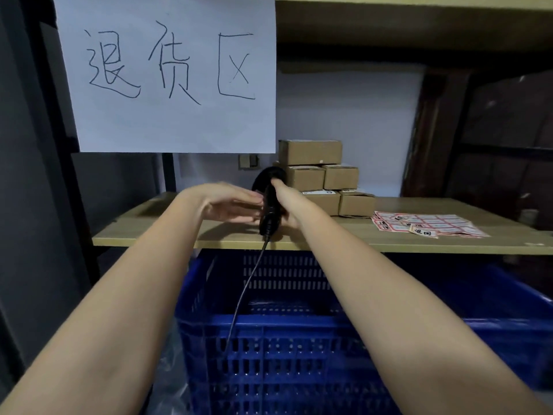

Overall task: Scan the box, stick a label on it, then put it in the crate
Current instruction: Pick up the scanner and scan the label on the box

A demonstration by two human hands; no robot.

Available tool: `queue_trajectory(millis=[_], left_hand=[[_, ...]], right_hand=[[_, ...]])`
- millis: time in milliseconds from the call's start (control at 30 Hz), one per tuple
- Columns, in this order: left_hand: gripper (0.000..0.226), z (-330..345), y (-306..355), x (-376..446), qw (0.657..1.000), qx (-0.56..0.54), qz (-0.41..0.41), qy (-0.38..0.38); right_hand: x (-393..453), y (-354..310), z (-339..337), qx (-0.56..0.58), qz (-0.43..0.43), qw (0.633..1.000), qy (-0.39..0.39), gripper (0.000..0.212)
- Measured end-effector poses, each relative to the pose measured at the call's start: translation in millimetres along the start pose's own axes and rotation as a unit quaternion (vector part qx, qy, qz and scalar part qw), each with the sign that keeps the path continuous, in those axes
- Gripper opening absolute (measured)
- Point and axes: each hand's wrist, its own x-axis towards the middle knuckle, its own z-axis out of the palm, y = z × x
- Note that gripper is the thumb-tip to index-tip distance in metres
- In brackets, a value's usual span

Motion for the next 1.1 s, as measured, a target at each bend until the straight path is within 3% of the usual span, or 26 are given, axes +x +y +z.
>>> queue_trajectory(millis=[200, 333, 500, 667, 767, 900, 1033, 1100], left_hand=[[0.022, 25, 4, 2, 0.999, 0.043, -0.001, -0.025], [0.011, 30, 7, 7, 0.996, 0.087, -0.037, -0.004], [0.017, 37, 15, 30, 0.99, 0.012, 0.006, 0.137], [0.012, 61, 29, 60, 0.95, -0.04, 0.12, 0.286], [0.048, 67, 34, 75, 0.921, 0.023, 0.175, 0.348], [0.065, 82, 49, 89, 0.937, 0.075, 0.178, 0.293], [0.115, 74, 58, 101, 0.912, 0.164, 0.195, 0.321], [0.113, 68, 59, 114, 0.915, 0.18, 0.187, 0.31]], right_hand=[[-20, 8, -32, 0.051, 0.025, 0.997, -0.042, 0.052], [-30, 14, -47, 0.046, 0.009, 0.998, -0.046, 0.05], [-36, 11, -62, 0.069, -0.058, 0.996, -0.019, 0.041], [-33, 8, -77, 0.05, -0.123, 0.99, 0.039, 0.034], [-30, 6, -85, 0.026, -0.148, 0.987, 0.049, 0.033], [-22, 2, -99, -0.006, -0.179, 0.982, 0.06, 0.02], [-13, -2, -112, -0.019, -0.202, 0.977, 0.07, 0.014], [-9, -5, -119, -0.02, -0.217, 0.974, 0.067, 0.015]])
